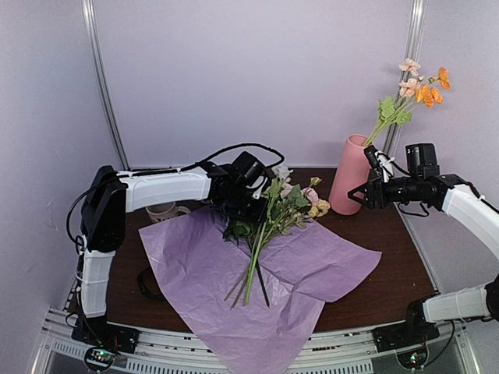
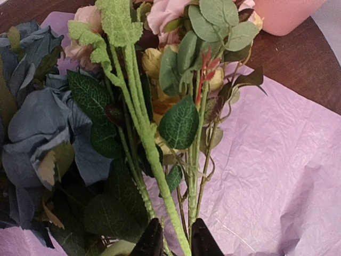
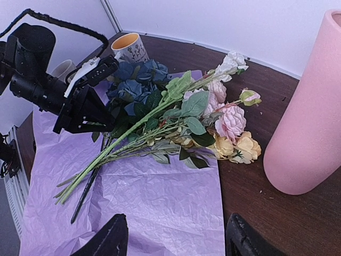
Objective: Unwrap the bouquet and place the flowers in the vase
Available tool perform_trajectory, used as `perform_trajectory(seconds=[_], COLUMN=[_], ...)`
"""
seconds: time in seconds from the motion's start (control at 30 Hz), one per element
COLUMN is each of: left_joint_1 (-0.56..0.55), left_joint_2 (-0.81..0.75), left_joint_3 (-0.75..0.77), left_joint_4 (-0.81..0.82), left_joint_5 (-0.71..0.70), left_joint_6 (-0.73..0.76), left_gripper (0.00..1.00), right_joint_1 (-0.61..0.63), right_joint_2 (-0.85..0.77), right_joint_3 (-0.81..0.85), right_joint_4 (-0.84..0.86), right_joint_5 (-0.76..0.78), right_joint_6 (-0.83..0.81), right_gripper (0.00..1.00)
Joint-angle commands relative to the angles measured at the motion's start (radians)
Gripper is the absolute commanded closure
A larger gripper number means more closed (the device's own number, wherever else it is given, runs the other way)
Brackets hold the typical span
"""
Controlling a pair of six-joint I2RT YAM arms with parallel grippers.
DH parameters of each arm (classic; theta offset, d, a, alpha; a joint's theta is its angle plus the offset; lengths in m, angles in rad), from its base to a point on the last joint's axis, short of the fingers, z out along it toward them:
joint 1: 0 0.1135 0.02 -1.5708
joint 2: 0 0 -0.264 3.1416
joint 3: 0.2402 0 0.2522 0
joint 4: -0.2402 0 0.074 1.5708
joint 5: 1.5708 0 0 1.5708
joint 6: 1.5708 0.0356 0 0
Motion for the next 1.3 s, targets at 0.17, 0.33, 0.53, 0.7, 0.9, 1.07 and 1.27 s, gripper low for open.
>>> perform_trajectory(seconds=[0.17,0.33,0.53,0.7,0.9,1.07,1.27], left_joint_1=[0.011,0.012,0.012,0.013,0.012,0.014,0.014], left_joint_2=[0.097,0.134,0.148,0.162,0.178,0.18,0.043], left_joint_3=[0.107,0.131,0.142,0.145,0.154,0.164,0.101], left_joint_4=[-0.039,-0.052,-0.073,-0.072,-0.07,-0.072,-0.065], left_joint_5=[0.026,0.027,-0.02,-0.01,0.025,0.04,-0.021], left_joint_6=[-0.009,-0.01,-0.006,0.0,-0.005,-0.005,0.002], left_gripper=[0.76,0.74,0.72,0.75,0.8,0.86,1.0], right_joint_1=[0.006,0.006,0.006,0.006,0.006,0.006,0.006], right_joint_2=[-0.027,-0.032,-0.036,-0.037,-0.036,-0.037,-0.043], right_joint_3=[-0.025,-0.028,-0.031,-0.031,-0.031,-0.031,-0.029], right_joint_4=[0.052,0.054,0.057,0.062,0.062,0.061,0.058], right_joint_5=[-0.003,-0.008,-0.01,-0.008,-0.006,-0.004,-0.003], right_joint_6=[-0.014,-0.012,-0.009,-0.006,-0.003,-0.003,-0.003], right_gripper=[0.37,0.37,0.37,0.37,0.38,0.38,0.39])
